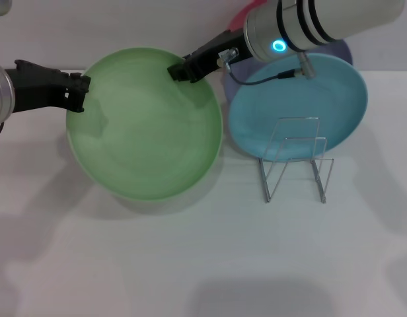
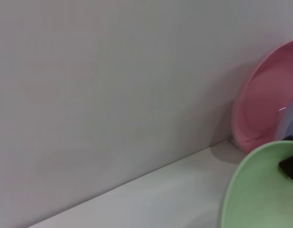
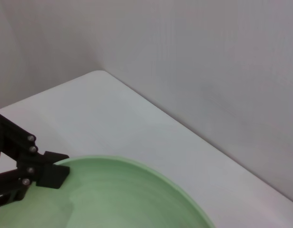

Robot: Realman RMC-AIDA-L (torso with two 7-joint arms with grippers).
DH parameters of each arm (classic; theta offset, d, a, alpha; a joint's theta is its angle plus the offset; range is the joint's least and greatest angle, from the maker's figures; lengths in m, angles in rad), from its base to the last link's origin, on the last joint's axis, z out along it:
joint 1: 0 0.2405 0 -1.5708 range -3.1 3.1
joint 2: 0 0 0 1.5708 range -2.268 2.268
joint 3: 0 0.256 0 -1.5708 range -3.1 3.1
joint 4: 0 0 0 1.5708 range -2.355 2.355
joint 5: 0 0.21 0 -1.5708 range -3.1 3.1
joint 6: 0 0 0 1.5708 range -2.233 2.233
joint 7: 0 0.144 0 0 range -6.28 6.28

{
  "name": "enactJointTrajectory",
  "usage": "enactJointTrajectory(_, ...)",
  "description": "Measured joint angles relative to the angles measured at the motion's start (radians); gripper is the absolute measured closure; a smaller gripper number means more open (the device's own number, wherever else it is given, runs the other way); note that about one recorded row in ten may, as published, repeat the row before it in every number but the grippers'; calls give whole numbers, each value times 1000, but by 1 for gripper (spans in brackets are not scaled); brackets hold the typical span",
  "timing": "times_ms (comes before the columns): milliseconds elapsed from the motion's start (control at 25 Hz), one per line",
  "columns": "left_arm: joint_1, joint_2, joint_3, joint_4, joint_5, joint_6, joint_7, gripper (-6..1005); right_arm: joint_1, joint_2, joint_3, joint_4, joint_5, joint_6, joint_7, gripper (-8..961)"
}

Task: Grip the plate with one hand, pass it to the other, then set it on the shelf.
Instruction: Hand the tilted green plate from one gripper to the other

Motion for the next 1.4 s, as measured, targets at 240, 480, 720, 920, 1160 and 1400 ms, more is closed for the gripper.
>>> enactJointTrajectory(240,0,3,-2,0,-38,4,37,960,-12,0,-6,10,6,11,-27,663)
enactJointTrajectory(480,7,0,9,1,-66,22,70,953,-72,0,-9,99,29,18,-31,818)
enactJointTrajectory(720,10,0,15,9,-110,28,124,884,-85,1,-13,108,28,32,-26,838)
enactJointTrajectory(920,26,-1,16,40,-128,74,183,721,-96,2,-13,115,25,47,-24,848)
enactJointTrajectory(1160,171,-1,124,39,-120,529,298,427,-132,2,31,164,27,45,-21,869)
enactJointTrajectory(1400,292,-2,380,-310,-127,1640,245,153,-208,11,90,282,36,48,-22,894)
